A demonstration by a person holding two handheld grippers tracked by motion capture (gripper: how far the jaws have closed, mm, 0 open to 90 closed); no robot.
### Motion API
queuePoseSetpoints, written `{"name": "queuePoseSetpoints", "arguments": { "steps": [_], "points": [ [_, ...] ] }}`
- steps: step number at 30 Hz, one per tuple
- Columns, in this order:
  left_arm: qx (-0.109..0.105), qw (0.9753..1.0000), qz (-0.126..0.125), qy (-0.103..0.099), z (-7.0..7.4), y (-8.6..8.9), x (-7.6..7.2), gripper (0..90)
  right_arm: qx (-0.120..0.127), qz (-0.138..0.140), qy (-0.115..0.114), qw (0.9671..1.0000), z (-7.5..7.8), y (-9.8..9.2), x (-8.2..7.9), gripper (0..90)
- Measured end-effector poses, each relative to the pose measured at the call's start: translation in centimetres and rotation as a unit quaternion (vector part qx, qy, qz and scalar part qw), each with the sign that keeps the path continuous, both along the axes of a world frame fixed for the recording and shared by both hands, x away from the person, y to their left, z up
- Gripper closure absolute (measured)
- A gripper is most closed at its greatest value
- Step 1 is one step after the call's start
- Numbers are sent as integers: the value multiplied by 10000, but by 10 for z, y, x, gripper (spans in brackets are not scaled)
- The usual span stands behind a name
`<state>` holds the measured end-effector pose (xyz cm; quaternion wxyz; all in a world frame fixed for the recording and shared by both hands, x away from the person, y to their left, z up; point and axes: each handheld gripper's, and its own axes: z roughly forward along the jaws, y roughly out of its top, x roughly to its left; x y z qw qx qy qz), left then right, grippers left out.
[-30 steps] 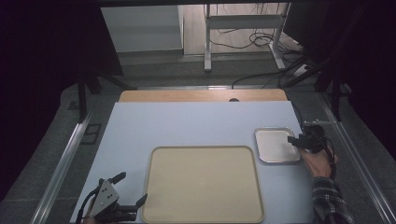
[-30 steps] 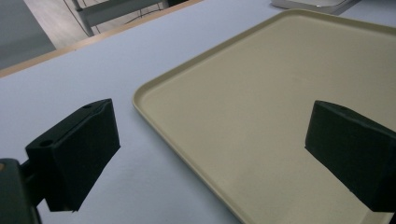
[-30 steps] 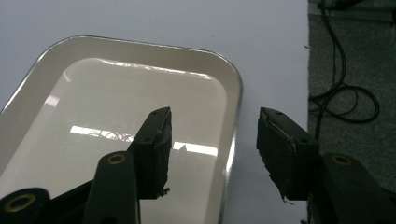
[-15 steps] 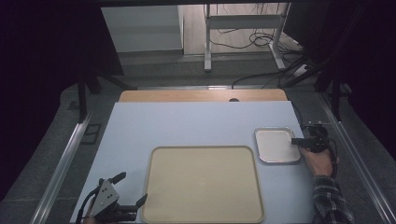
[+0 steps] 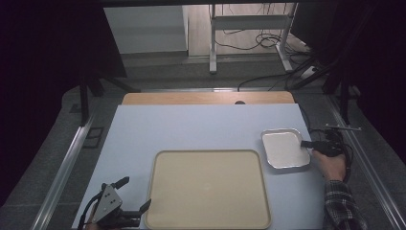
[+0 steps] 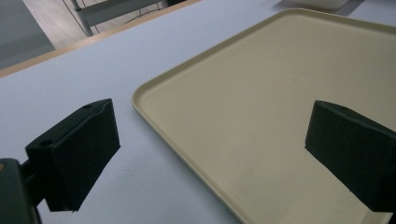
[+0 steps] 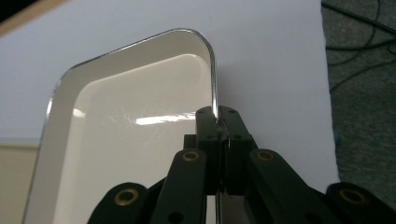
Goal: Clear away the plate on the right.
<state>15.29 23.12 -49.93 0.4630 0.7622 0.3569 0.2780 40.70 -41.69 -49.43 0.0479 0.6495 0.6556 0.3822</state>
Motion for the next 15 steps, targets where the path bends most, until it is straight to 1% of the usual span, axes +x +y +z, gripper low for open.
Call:
{"name": "queuePoseSetpoints", "arguments": {
  "steps": [1,3,4,6,10,15],
  "points": [
    [-2,10000,0,1,0,0,0,27,96,-17,-93,9999,3,0,-2,884],
    [-26,10000,9,-2,0,0,0,27,76,-1,-151,9999,7,2,-4,883],
    [-29,10000,10,-2,0,0,0,26,11,-2,-131,9999,8,4,-5,882],
    [-28,10000,8,-2,0,0,0,27,-28,14,-99,9999,8,7,-7,881],
    [-24,10000,8,-2,0,0,0,27,-41,49,-122,9999,9,10,-8,880],
    [-30,10000,5,-8,0,0,0,27,2,164,-184,9997,13,17,-14,878]
  ]
}}
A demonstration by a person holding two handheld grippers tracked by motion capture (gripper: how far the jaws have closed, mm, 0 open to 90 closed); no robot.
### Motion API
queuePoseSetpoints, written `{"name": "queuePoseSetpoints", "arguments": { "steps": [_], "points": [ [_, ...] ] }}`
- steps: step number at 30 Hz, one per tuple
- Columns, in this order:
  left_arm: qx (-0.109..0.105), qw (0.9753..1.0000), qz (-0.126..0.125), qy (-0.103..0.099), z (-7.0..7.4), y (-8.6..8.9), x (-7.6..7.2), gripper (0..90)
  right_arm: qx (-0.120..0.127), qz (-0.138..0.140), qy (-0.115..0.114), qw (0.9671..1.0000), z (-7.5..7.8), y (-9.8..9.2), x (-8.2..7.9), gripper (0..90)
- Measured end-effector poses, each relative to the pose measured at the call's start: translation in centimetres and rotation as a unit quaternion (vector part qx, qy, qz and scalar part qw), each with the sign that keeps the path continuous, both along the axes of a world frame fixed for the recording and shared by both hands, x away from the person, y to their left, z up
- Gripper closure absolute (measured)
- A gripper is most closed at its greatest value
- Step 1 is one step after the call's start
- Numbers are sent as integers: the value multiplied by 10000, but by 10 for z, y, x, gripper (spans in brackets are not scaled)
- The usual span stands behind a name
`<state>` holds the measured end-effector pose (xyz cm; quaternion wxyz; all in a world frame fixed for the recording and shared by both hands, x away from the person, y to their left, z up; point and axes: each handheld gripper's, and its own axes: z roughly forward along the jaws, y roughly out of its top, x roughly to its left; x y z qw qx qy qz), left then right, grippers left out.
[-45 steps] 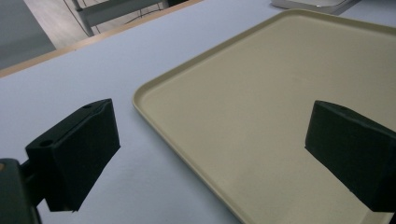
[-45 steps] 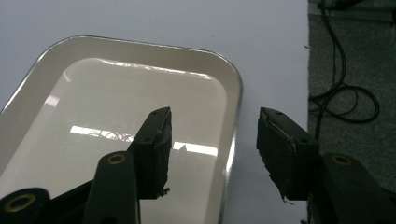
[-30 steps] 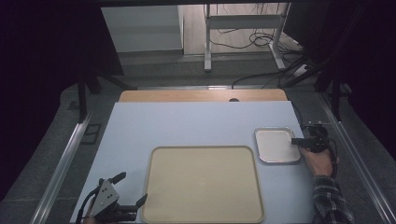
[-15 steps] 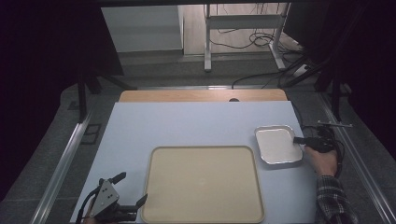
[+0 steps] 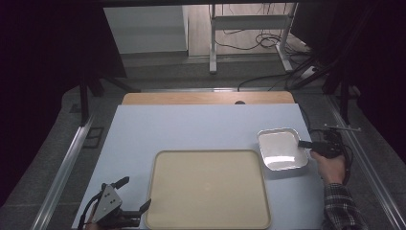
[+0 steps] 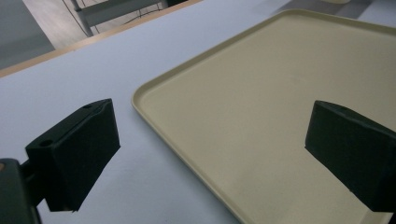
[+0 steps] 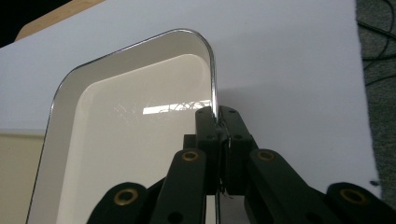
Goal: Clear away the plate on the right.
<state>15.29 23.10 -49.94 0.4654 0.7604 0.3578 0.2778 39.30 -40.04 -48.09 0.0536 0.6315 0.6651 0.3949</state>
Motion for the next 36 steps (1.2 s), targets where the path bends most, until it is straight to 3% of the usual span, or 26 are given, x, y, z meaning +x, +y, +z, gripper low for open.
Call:
{"name": "queuePoseSetpoints", "arguments": {
  "steps": [17,36],
  "points": [
    [36,10000,-20,-33,0,0,0,26,174,353,-38,9992,6,26,-21,874],
    [35,10000,-25,-30,0,-1,0,24,267,875,84,9958,4,68,-39,863]
  ]
}}
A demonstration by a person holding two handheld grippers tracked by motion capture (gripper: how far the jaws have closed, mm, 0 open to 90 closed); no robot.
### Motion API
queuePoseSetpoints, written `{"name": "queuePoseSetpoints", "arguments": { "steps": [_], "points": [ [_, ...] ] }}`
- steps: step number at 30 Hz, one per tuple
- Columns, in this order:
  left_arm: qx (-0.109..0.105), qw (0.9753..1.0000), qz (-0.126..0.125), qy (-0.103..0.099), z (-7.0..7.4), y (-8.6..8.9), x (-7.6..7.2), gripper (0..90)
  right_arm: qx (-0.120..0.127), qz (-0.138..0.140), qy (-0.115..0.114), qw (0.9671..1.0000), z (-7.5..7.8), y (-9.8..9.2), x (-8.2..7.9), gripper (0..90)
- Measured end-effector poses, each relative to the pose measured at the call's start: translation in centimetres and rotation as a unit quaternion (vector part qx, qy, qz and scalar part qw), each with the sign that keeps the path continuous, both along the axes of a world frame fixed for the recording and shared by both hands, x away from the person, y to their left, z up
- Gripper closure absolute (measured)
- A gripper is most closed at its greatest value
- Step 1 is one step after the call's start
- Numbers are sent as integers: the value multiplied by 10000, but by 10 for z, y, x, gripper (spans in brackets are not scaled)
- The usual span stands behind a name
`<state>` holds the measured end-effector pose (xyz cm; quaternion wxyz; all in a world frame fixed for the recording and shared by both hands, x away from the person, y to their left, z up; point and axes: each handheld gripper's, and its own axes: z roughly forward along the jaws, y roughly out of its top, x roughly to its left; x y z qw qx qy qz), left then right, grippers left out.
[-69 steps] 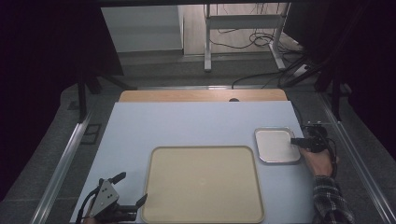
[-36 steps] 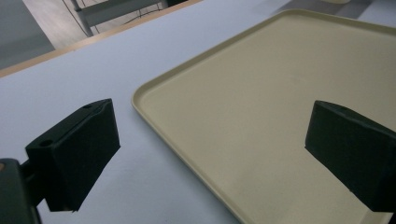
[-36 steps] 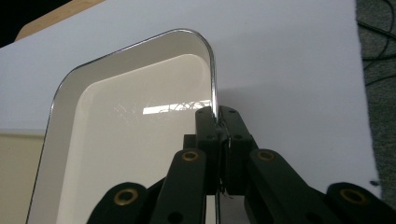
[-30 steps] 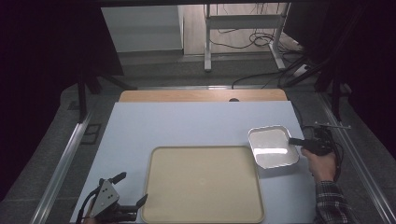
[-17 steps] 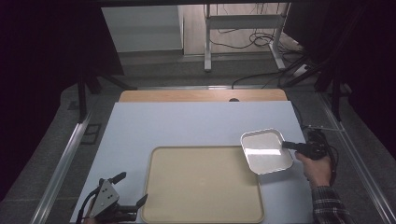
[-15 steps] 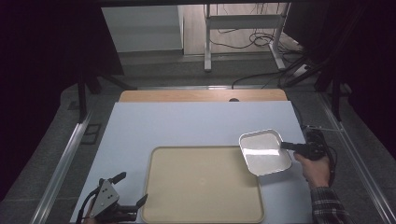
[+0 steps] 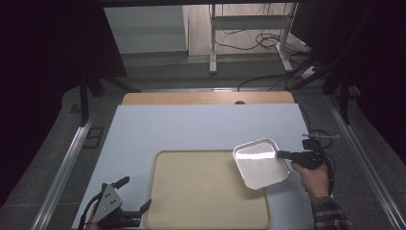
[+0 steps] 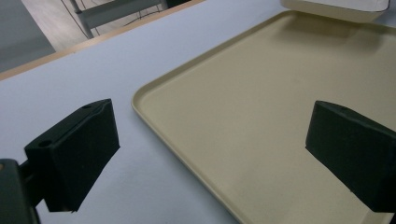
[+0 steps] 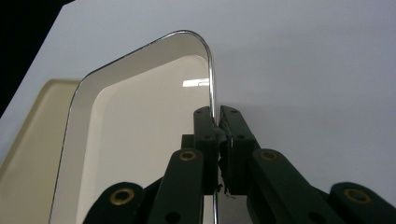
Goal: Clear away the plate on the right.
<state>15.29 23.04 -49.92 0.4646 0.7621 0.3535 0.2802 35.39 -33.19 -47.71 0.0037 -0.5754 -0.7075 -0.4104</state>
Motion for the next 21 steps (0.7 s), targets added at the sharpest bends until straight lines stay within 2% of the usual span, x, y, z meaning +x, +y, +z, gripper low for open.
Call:
{"name": "queuePoseSetpoints", "arguments": {
  "steps": [13,21],
  "points": [
    [20,10000,0,6,0,0,0,24,73,406,132,9991,-7,33,-4,864],
    [27,10000,1,9,0,0,0,25,338,636,235,9971,-13,56,-5,864]
  ]
}}
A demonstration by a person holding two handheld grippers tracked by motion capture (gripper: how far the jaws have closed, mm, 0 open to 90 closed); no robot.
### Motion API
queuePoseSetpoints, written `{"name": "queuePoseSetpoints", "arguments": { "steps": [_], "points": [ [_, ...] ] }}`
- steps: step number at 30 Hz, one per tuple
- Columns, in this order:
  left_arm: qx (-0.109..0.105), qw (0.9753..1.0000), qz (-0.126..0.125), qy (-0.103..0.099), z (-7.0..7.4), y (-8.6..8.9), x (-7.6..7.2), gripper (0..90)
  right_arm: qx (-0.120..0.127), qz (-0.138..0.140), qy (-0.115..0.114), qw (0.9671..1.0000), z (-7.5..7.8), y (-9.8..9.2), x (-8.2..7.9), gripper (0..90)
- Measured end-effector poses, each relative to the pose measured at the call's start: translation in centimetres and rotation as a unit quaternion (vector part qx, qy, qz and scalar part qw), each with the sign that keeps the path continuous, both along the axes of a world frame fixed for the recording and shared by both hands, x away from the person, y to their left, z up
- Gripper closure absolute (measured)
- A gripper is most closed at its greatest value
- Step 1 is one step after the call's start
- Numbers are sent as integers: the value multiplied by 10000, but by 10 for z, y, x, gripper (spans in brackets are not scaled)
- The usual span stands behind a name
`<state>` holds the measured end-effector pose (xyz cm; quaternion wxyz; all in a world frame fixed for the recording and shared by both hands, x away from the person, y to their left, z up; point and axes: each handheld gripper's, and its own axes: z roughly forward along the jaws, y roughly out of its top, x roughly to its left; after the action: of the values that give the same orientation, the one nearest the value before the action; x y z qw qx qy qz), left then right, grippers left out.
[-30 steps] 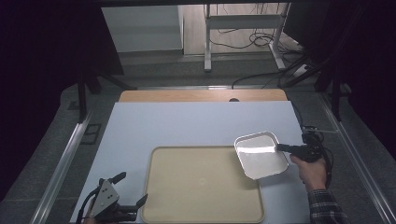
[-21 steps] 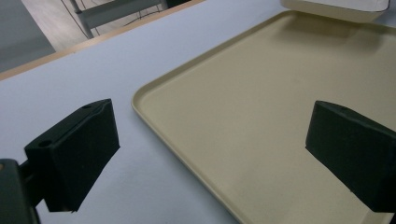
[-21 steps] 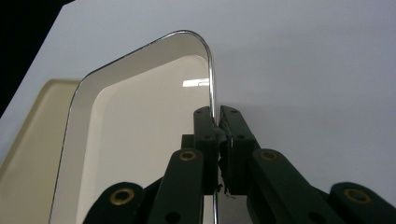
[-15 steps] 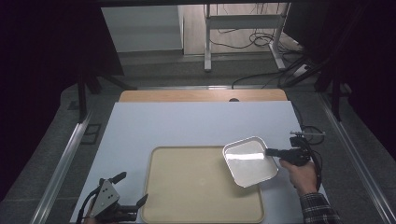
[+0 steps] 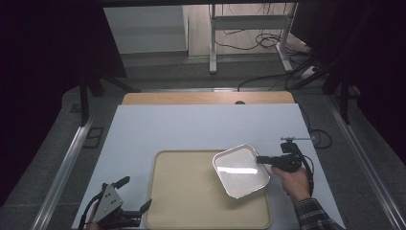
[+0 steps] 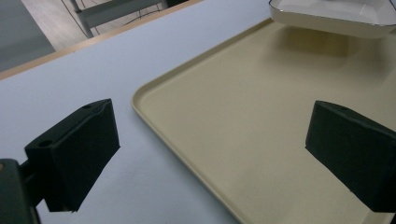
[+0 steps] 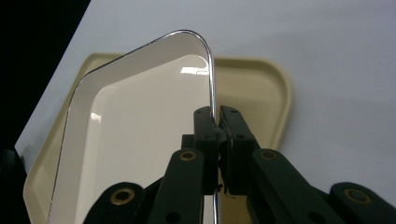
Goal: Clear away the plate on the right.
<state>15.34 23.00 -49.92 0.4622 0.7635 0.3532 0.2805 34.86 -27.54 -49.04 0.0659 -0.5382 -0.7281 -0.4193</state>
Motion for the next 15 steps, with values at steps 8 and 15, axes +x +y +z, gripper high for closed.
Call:
{"name": "queuePoseSetpoints", "arguments": {
  "steps": [8,15],
  "points": [
    [-1,10000,8,8,0,0,0,25,-39,101,20,9999,-5,19,0,863],
    [-8,10000,9,10,0,0,0,25,-78,119,13,9999,-7,32,1,863]
  ]
}}
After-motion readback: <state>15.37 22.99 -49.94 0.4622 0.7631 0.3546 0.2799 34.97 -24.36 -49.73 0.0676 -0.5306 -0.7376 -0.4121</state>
